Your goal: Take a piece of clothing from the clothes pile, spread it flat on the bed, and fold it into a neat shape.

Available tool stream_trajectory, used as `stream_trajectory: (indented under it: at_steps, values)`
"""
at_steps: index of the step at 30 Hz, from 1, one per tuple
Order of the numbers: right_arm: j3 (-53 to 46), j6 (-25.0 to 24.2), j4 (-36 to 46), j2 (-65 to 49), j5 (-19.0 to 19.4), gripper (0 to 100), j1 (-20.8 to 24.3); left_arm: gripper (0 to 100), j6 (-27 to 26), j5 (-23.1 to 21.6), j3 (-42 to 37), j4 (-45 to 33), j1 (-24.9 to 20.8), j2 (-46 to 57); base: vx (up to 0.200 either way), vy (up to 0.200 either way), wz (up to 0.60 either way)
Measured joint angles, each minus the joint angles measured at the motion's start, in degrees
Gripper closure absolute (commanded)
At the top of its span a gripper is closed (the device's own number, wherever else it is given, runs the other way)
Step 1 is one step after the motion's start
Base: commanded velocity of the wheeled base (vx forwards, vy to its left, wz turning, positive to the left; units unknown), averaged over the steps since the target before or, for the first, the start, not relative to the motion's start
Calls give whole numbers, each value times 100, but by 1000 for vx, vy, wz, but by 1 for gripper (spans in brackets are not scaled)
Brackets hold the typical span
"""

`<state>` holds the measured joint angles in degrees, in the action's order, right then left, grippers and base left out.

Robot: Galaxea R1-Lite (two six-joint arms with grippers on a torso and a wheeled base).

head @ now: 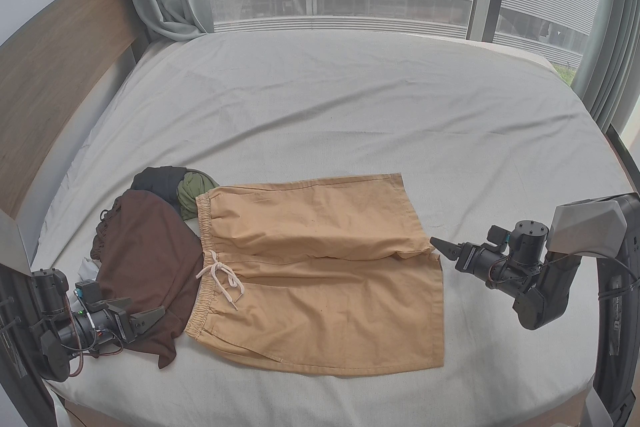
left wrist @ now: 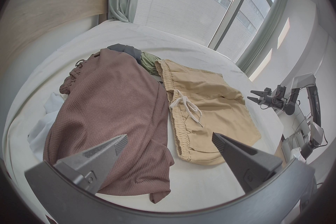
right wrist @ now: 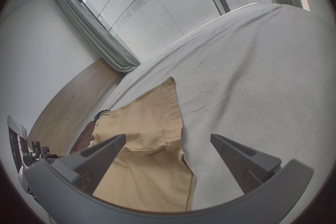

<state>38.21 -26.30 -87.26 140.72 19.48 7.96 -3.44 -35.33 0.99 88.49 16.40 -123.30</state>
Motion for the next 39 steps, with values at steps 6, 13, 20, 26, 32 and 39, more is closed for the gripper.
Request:
stream_trajectory:
  at_steps: [6, 13, 20, 26, 32, 39]
  values:
    - [5, -4, 0, 2, 0, 0, -6, 0, 54, 0, 2, 0, -113, -110, 0, 0, 0]
    - [-1, -6, -5, 2, 0, 0, 16, 0, 535, -6, 2, 7, -341, -278, 0, 0, 0]
    - [-6, -6, -60, 24, 0, 0, 33, 0, 1509, 66, 77, 9, -791, -400, 0, 0, 0]
    - [-6, -6, -104, 46, 0, 0, 44, 0, 1608, 95, 228, 11, -987, -678, 0, 0, 0]
    - [-6, -6, -104, 51, 0, 0, 48, 0, 1608, 139, 350, 18, -1113, -997, 0, 0, 0]
    - [-6, -6, -106, 51, 0, 0, 48, 0, 1615, 169, 463, 18, -1200, -1253, 0, 0, 0]
